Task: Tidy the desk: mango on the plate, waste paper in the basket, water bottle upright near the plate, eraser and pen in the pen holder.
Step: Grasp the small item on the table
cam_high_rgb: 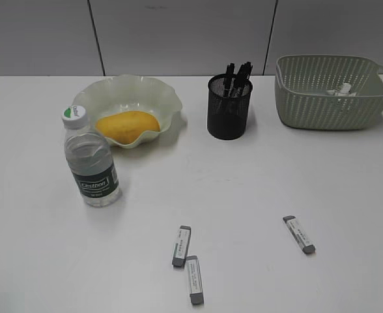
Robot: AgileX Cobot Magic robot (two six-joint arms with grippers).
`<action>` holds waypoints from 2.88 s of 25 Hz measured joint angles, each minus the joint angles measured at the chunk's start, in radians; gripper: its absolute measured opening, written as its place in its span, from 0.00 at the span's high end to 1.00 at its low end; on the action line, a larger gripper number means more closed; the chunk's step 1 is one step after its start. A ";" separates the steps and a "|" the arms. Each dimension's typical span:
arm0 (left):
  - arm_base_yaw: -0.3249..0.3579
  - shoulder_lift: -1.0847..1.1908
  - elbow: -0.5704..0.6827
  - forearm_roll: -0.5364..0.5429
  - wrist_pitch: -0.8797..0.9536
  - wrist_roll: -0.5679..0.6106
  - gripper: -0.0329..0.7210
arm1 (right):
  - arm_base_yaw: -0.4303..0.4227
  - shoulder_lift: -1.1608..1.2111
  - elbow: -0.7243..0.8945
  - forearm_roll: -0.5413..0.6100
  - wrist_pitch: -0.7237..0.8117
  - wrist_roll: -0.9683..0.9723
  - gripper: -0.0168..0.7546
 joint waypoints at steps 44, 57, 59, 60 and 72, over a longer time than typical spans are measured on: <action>-0.807 1.701 -0.457 -0.117 -0.518 -0.457 0.37 | 0.000 -0.180 0.019 -0.025 -0.018 0.002 0.46; -0.817 1.885 -0.684 -0.078 -0.369 -0.700 0.43 | 0.000 -0.180 0.019 -0.026 -0.018 0.002 0.46; -0.819 1.901 -0.698 -0.077 -0.348 -0.725 0.46 | 0.000 -0.180 0.019 -0.026 -0.018 0.002 0.46; -0.819 1.904 -0.701 -0.075 -0.337 -0.729 0.48 | 0.000 -0.180 0.019 -0.026 -0.018 0.002 0.46; -0.843 1.812 -0.708 0.106 -0.568 -0.757 0.77 | 0.000 -0.180 0.019 -0.027 -0.018 0.002 0.46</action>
